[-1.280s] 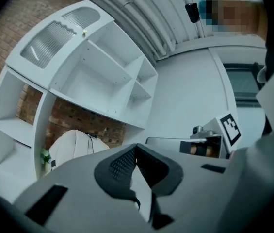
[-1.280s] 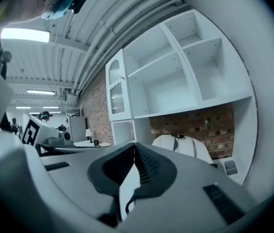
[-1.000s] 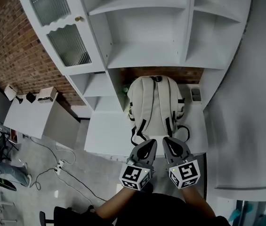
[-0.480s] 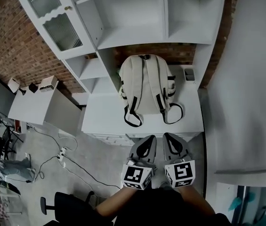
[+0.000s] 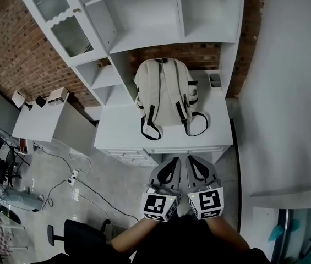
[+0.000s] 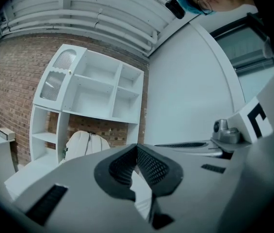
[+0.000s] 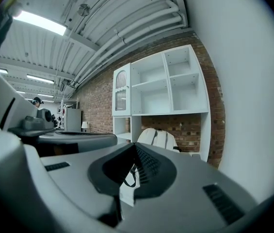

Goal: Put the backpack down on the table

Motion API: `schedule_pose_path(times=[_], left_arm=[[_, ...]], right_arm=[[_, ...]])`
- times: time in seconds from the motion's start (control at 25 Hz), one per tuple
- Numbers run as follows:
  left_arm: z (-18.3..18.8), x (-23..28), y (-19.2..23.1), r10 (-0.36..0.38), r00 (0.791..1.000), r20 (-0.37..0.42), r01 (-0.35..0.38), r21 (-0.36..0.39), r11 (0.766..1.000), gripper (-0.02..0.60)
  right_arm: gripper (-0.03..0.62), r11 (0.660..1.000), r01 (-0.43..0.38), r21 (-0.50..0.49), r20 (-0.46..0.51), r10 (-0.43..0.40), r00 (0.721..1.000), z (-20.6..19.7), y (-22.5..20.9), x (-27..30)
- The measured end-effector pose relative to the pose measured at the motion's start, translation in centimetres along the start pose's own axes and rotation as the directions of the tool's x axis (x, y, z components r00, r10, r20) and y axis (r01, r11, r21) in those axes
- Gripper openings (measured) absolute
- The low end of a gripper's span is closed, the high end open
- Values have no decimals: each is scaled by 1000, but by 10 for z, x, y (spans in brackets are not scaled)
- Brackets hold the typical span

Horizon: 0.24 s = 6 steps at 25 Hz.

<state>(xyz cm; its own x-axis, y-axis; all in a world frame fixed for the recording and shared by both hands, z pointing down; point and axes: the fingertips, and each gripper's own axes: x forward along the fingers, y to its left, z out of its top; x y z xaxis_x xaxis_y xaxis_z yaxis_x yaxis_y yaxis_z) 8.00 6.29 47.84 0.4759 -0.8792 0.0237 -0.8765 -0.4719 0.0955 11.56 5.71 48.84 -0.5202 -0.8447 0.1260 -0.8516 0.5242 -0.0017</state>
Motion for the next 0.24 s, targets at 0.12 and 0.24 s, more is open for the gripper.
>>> schedule_pose_path(times=[0.12,0.24], left_arm=[[-4,-1,-9,0,1000,-11,0,-18,1000,18],[-9,-1,-18,5,1000,-20,-5,-6,1000,18]], right_arm=[[17,1000,13,2,8,-13,1000,-2,-8,-9],[17,1000,24,14,16,-24,1000,-4,-18,-18]])
